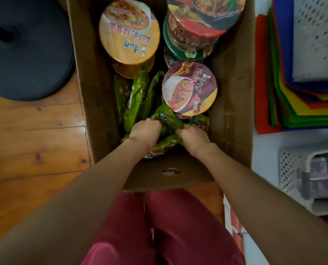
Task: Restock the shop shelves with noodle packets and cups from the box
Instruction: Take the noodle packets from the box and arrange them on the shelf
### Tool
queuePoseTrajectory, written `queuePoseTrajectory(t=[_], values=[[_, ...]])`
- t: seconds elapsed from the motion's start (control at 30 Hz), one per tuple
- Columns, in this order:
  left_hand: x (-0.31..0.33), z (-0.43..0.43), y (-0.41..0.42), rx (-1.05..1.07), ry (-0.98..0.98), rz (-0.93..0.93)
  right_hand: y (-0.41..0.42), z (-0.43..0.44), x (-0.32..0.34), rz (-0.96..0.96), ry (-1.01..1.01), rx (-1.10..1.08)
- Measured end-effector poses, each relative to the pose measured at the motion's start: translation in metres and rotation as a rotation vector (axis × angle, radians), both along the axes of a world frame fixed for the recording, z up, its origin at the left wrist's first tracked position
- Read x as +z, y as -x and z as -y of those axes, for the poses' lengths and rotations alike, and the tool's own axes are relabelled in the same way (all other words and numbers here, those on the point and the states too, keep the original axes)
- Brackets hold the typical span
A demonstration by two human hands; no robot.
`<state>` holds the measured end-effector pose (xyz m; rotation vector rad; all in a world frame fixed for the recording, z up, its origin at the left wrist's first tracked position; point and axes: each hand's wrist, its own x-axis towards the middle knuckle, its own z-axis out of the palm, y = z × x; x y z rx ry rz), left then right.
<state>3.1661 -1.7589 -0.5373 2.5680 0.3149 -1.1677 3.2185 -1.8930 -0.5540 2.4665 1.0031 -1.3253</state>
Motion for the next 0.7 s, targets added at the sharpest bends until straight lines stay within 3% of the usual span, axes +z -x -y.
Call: queuePoseTrajectory(t=[0.37,0.7], values=[[0.076,-0.006,0.027,0.072,0.040,0.086,0.006,0.009,0.080,0.029,-0.061,0.112],[0.241,-0.026,0.019,0.178,0.010,0.293,-0.006,0.025,0.230,0.060,-0.143,-0.032]])
